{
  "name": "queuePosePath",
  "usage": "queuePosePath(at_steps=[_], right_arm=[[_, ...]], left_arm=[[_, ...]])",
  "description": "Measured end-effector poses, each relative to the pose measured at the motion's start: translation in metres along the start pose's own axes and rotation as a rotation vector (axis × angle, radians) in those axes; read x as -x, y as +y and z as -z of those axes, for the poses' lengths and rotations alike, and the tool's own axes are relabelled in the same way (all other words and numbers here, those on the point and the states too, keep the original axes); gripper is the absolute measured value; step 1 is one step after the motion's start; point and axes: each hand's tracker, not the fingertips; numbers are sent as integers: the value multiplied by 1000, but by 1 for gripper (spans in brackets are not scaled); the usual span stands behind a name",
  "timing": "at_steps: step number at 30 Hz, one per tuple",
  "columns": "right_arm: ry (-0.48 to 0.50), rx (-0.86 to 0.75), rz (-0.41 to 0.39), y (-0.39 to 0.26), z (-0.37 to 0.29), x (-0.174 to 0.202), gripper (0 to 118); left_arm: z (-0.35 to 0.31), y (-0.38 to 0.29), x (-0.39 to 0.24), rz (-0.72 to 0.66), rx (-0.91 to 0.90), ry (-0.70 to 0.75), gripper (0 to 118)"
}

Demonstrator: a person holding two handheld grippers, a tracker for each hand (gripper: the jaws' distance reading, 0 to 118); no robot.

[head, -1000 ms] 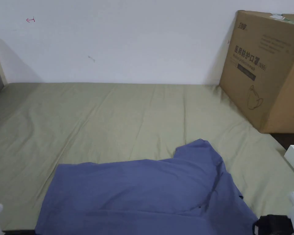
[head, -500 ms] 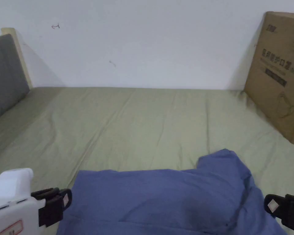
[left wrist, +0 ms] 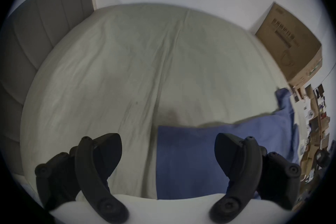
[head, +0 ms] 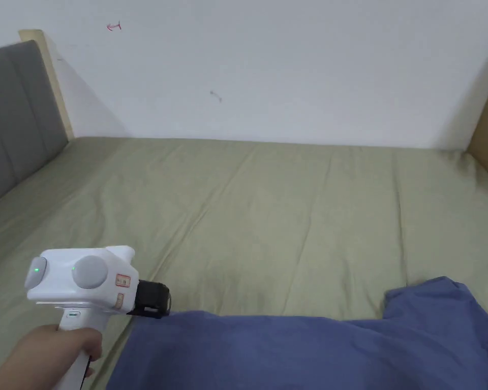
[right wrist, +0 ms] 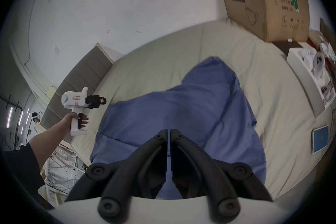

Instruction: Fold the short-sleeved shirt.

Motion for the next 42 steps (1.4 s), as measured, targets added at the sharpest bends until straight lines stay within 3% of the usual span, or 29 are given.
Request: queuePosePath(at_steps=[3,4,6,8,9,10,11,12,16,17,18,19,20,21,23,25,26,27,28,29,30,31,33,34,37,42], right_arm=[[-15,25,26,-1,9,-11,4],[-20,29,28,-1,10,-14,4],[-39,34,28,-1,11,-19,4],[-55,23,33,4,11,-25,4],[-54,7,43,9,12,-28,4],[-36,-9,52,17,13,-33,4],[-13,-28,52,28,15,-37,4],[-6,-60,41,43,18,-39,4],[-116,-106,-11,126,57,-58,8],[-116,-82,12,147,73,-65,33],[-145,31,38,169,96,-75,81],[-184,157,58,187,123,-85,118],[-238,272,31,196,144,-95,116],[-302,320,81,206,170,-101,116],[-381,316,38,223,214,-134,116],[-401,322,56,231,244,-152,114],[-398,330,55,210,242,-142,109],[-407,337,57,206,249,-143,94],[-387,352,64,202,251,-143,59],[-362,366,68,197,252,-139,47],[-453,349,4,191,245,-128,29],[-432,312,-51,188,237,-119,1],[-282,371,-42,183,228,-112,1],[-320,341,-33,182,215,-109,1],[-412,150,-138,188,178,-97,1],[-336,-103,-74,206,118,-67,1]], left_arm=[[53,-16,-5,78,99,107,107],[51,-21,-9,88,77,57,107],[40,-29,-14,89,5,89,106],[24,-41,-23,111,-63,94,86],[14,-48,-31,142,-82,94,68],[8,-53,-37,186,-89,124,41],[5,-55,-39,204,-90,49,1],[0,-58,-47,238,-93,118,2],[-33,-51,-58,198,-131,36,2],[-38,-49,-56,191,-135,26,2],[-46,-47,-57,185,-148,5,2],[-54,-46,-59,186,-156,-10,2],[-60,-46,-61,187,-164,-19,2],[-64,-44,-61,193,-169,-18,2],[-69,-45,-62,205,-176,-18,2],[-68,-44,-60,205,-160,-22,2],[-67,-45,-59,203,-146,-28,2],[-66,-46,-59,204,-137,-28,2],[-64,-47,-59,214,-126,-19,2],[-59,-46,-56,221,-120,-10,2],[-57,-47,-54,223,-119,-5,2],[-55,-46,-51,215,-115,-2,2],[-50,-46,-46,179,-93,-2,2],[-49,-45,-42,152,-94,-1,2],[-50,-35,-30,35,-102,-18,2],[-71,-15,-25,-59,-217,-48,2]])
